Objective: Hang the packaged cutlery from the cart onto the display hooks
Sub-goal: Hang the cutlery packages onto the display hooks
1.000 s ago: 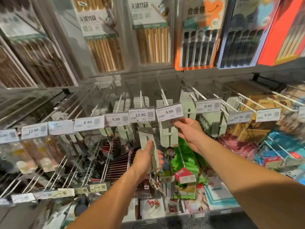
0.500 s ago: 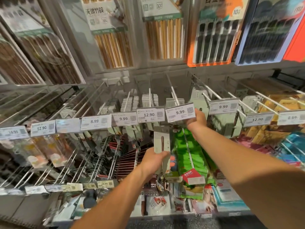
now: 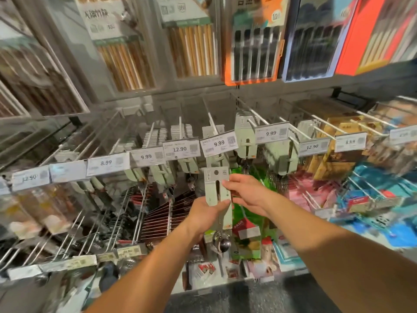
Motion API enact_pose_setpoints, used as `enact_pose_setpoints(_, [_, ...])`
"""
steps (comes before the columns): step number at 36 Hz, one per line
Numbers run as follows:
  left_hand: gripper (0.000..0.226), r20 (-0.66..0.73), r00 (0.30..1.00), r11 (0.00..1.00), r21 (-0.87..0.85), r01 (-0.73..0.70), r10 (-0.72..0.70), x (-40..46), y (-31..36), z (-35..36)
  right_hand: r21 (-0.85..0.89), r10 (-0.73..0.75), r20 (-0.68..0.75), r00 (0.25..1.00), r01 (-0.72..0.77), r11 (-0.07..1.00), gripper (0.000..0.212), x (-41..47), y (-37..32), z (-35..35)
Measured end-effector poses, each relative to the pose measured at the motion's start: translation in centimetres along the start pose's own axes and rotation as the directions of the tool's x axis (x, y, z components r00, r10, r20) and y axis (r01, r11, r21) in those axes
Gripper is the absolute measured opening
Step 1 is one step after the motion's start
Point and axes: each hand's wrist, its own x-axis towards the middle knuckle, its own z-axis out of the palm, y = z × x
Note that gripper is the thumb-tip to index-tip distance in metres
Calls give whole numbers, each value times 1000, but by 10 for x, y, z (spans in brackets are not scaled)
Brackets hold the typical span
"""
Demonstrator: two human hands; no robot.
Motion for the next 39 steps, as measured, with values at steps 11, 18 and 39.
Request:
enact_pose_setpoints(11, [27,-90,993,996,61,-72,77,5,10,7,0,-171,-182,968,174,985,10,-1,-23,-7])
enact_pose_setpoints(18, [22,-115,983,981,147,-123,141,18,17,7,-48,-221,-221,950,216,975,11,10,-39,-5])
enact_pose_setpoints(39, [44,-146,904,861,394,-320,403,28,21,-1,-183,-344,-234,910,306,934,26,21,-61,3])
